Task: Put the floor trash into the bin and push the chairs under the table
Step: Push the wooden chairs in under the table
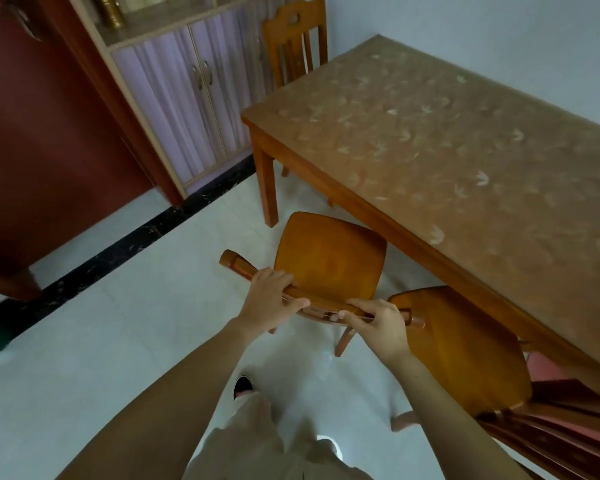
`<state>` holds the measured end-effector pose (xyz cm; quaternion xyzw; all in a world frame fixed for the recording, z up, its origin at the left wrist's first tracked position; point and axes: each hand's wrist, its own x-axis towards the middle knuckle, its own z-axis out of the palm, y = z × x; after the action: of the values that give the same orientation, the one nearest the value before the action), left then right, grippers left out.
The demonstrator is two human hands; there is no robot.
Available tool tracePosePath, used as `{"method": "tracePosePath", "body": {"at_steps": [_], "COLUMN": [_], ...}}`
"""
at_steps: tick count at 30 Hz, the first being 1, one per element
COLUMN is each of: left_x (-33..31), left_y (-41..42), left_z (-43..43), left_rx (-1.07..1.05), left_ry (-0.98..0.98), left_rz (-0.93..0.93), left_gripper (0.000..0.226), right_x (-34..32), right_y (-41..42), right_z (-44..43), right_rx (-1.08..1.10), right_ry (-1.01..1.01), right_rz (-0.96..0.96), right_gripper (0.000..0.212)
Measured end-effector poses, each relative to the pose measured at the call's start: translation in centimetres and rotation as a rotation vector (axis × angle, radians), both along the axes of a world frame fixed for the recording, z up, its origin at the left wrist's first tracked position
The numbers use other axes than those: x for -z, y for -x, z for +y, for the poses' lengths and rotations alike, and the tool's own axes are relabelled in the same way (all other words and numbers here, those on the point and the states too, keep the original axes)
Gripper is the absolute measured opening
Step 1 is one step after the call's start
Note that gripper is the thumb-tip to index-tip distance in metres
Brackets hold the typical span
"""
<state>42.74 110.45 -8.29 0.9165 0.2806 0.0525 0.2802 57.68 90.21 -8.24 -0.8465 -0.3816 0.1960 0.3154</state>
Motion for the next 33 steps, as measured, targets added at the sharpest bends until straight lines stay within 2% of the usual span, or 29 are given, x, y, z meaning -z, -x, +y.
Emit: {"method": "tracePosePath", "body": {"at_steps": [6,9,12,17,23,33], "left_x": [-0.3,0.1,0.4,0.8,1.1,1.1], "left_y": [-0.5,-0.7,-0.8,-0.9,-1.3,-2.8], "left_z": [0.9,1.8,3.3,6.8,11.9,19.7], "left_rx": [0.048,0.066,0.094,0.141,0.196,0.323], "left_ry": [0.106,0.137,0.144,0.182,0.257,0.229], "left_rz": [-0.087,-0.119,-0.15,-0.231,-0.294,-0.289], "left_gripper": [0.021,0.022,0.023,0.026,0.028,0.03], "right_x": [0.1,0.3,0.0,-0.7,-0.6,-2.0], "right_y": [0.0,0.1,0.5,1.9,3.5,4.7], "right_z": [0.4,1.1,2.2,5.3,9.6,16.2], "right_rx": [0.065,0.105,0.117,0.167,0.255,0.365], "right_ry": [-0.147,-0.148,-0.142,-0.161,-0.211,-0.233], "right_rz": [0.068,0.134,0.126,0.154,0.277,0.383], "right_gripper": [0.027,0.028,0.015,0.025,0.015,0.019]}}
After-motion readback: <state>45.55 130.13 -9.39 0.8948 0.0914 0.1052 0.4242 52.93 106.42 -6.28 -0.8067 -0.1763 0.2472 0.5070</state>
